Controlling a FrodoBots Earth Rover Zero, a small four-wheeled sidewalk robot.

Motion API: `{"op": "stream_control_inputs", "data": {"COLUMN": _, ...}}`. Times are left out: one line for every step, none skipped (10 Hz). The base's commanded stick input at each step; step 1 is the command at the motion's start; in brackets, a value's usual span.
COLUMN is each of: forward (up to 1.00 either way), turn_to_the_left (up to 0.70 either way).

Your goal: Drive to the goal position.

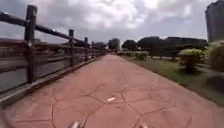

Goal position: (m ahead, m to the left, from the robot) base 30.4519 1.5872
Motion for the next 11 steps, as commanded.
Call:
{"op": "stream_control_inputs", "data": {"forward": 0.70, "turn_to_the_left": 0.00}}
{"op": "stream_control_inputs", "data": {"forward": 0.70, "turn_to_the_left": 0.00}}
{"op": "stream_control_inputs", "data": {"forward": 0.70, "turn_to_the_left": 0.00}}
{"op": "stream_control_inputs", "data": {"forward": 0.70, "turn_to_the_left": 0.00}}
{"op": "stream_control_inputs", "data": {"forward": 0.70, "turn_to_the_left": 0.00}}
{"op": "stream_control_inputs", "data": {"forward": 0.70, "turn_to_the_left": 0.00}}
{"op": "stream_control_inputs", "data": {"forward": 0.70, "turn_to_the_left": 0.00}}
{"op": "stream_control_inputs", "data": {"forward": 0.70, "turn_to_the_left": 0.00}}
{"op": "stream_control_inputs", "data": {"forward": 0.70, "turn_to_the_left": 0.00}}
{"op": "stream_control_inputs", "data": {"forward": 0.70, "turn_to_the_left": 0.00}}
{"op": "stream_control_inputs", "data": {"forward": 0.70, "turn_to_the_left": 0.00}}
